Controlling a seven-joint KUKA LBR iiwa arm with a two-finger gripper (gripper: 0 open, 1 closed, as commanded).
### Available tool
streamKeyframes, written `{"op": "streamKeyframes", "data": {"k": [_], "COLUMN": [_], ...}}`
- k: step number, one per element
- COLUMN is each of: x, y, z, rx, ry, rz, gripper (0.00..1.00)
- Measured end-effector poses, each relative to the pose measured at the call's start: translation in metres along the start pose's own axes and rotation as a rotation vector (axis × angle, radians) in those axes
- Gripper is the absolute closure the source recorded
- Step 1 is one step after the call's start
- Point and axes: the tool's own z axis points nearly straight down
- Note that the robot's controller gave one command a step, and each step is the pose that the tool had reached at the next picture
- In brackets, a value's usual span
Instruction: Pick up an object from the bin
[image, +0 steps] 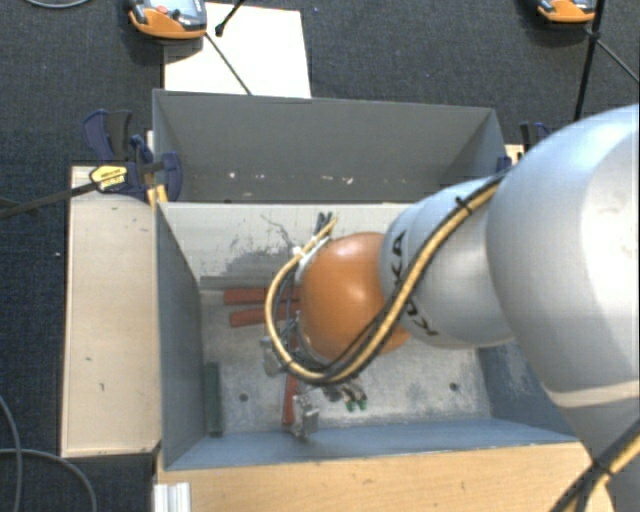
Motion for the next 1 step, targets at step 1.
{"op": "streamKeyframes", "data": {"k": [1], "x": [-0.0148], "y": [-0.002], "z": [0.0017], "rx": [-0.001], "ry": [0.004], "rz": [-0.155], "gripper": [1.0]}}
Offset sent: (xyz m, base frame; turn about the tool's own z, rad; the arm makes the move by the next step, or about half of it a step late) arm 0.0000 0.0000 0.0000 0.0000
